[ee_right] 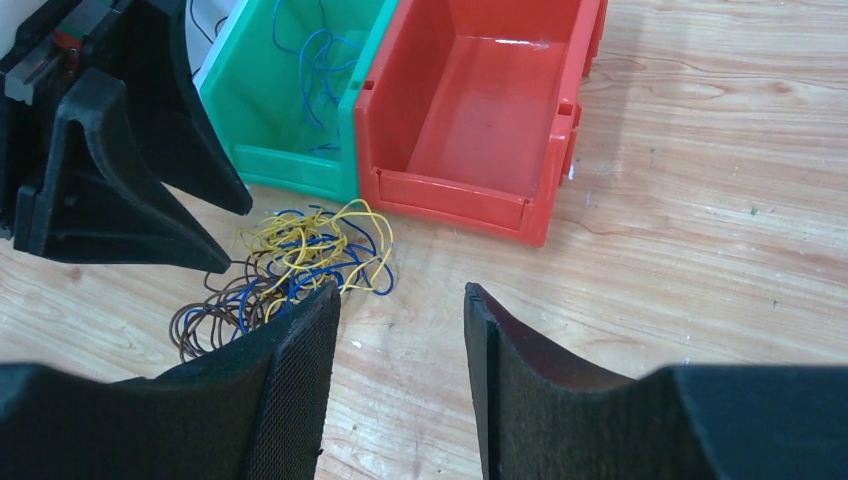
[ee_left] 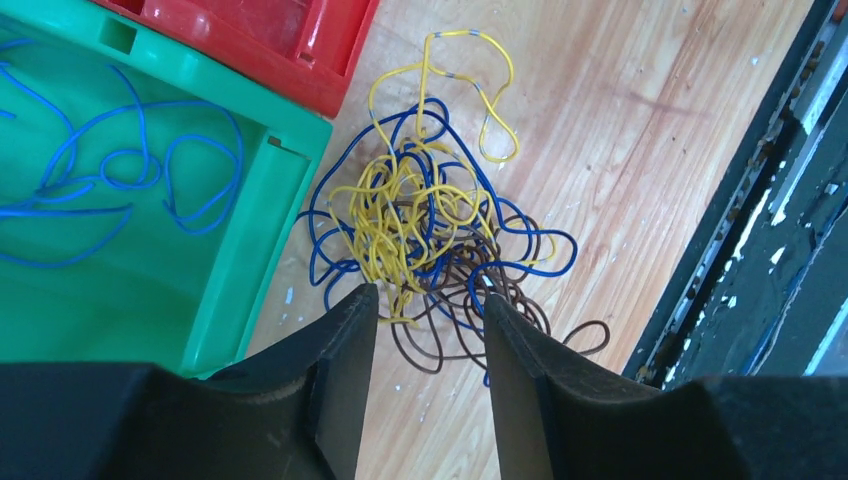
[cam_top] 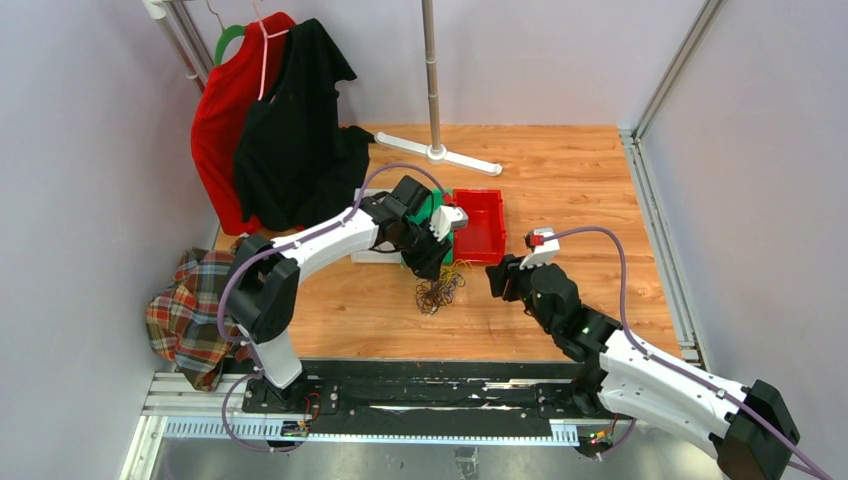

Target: Untangle the cables

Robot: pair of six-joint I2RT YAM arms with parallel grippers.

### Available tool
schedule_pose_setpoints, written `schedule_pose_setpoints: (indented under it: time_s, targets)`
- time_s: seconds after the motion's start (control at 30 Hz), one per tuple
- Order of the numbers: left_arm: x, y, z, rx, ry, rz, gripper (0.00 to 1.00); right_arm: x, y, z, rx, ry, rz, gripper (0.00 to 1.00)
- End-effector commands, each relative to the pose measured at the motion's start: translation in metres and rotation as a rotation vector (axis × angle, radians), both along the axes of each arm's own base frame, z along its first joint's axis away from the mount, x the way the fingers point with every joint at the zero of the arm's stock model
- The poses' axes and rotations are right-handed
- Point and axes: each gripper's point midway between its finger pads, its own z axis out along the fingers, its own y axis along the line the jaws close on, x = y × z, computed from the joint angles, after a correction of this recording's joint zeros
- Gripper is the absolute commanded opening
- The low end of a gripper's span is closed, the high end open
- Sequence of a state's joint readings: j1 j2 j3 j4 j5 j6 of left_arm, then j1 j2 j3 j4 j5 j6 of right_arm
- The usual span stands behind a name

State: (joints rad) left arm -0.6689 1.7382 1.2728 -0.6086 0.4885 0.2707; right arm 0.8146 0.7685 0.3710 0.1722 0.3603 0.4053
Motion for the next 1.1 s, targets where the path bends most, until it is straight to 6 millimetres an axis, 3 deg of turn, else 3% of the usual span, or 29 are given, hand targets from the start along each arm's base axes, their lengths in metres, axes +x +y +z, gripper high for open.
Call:
schedule_pose_setpoints:
  time_s: [0.0,0.23,0.43,0.6,0.83,1.07]
  targets:
    - [0.01,-0.019,0.001,-0.104,-0.005,0.055,0.46,0.001,0.001,0.002,0.011,0.01,0.005,0.49]
    - [0.001,-0.022,-0.018,-0.128,0.01,0.012,0.36,-0.001,0.008,-0.005,0.022,0.029,0.034,0.46]
    - [-0.04,-0.015,-0.012,-0.164,0.083,-0.119,0.02,-0.003,0.012,-0.005,0.033,0.032,0.054,0.42]
    - [-0.063,-0.002,0.007,-0.181,0.07,-0.194,0.01,-0.003,0.017,-0.005,0.048,0.038,0.072,0.4]
    - [-0.049,0.005,0.031,-0.14,-0.026,-0.162,0.01,-0.009,0.032,-0.008,0.069,0.055,0.15,0.4]
    - [-0.044,0.003,0.064,-0.145,-0.036,-0.124,0.01,-0.018,0.054,0.007,0.109,0.01,0.291,0.55]
